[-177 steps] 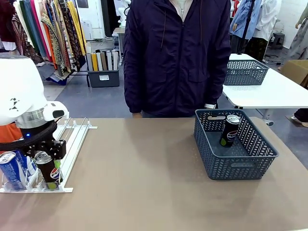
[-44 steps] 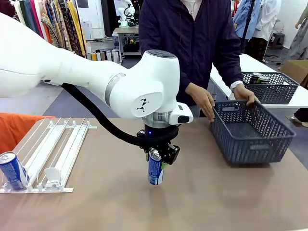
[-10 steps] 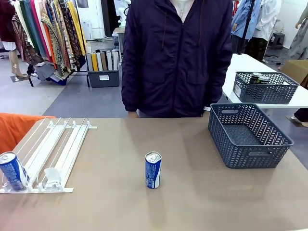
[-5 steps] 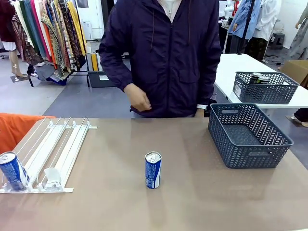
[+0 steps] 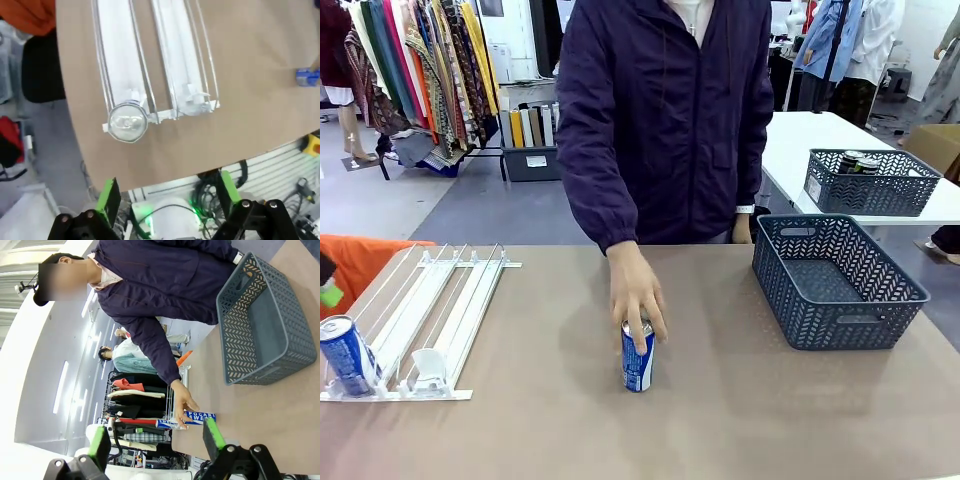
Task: Retrieve and store the cans from the dispenser.
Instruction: Pick up one can from the Automatic Can Dispenser and place it in the middle of the table.
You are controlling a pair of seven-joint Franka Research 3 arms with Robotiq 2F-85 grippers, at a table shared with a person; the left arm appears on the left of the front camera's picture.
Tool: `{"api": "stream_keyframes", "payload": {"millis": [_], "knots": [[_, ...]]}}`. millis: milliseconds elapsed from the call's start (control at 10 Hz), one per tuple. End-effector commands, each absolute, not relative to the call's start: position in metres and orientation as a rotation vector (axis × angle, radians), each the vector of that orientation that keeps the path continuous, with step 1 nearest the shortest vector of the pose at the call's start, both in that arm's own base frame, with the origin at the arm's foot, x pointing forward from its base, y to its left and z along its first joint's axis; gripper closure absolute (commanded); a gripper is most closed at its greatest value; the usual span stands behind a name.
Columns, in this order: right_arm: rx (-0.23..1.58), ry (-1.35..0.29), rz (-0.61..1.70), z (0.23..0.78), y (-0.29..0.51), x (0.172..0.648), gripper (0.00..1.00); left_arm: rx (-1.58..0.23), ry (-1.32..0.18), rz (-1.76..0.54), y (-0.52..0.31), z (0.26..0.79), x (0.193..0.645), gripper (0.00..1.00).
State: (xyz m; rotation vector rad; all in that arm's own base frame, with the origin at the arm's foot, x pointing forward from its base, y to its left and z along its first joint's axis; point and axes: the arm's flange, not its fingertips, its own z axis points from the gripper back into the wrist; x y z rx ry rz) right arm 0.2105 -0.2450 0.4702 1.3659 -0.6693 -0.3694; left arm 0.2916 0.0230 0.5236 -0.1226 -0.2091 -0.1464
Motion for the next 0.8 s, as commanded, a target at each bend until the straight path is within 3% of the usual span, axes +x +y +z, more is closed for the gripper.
{"api": "stream_keyframes", "payload": {"millis": [0,500,700], "knots": [[1.383,-0.705,-0.352,0.473,-0.245,0.214,0.0,-0.276,-0.131,-0.169,0.038,0.519,0.281,0.0],[1.383,-0.705,-0.352,0.473,-0.245,0.214,0.0,-0.279,-0.13,-0.172,0.038,0.514,0.281,0.0],[1.383,-0.705,-0.352,0.473,-0.245,0.214,0.0,-0.052,-0.132,-0.092,0.027,0.492,0.296,0.0]]}}
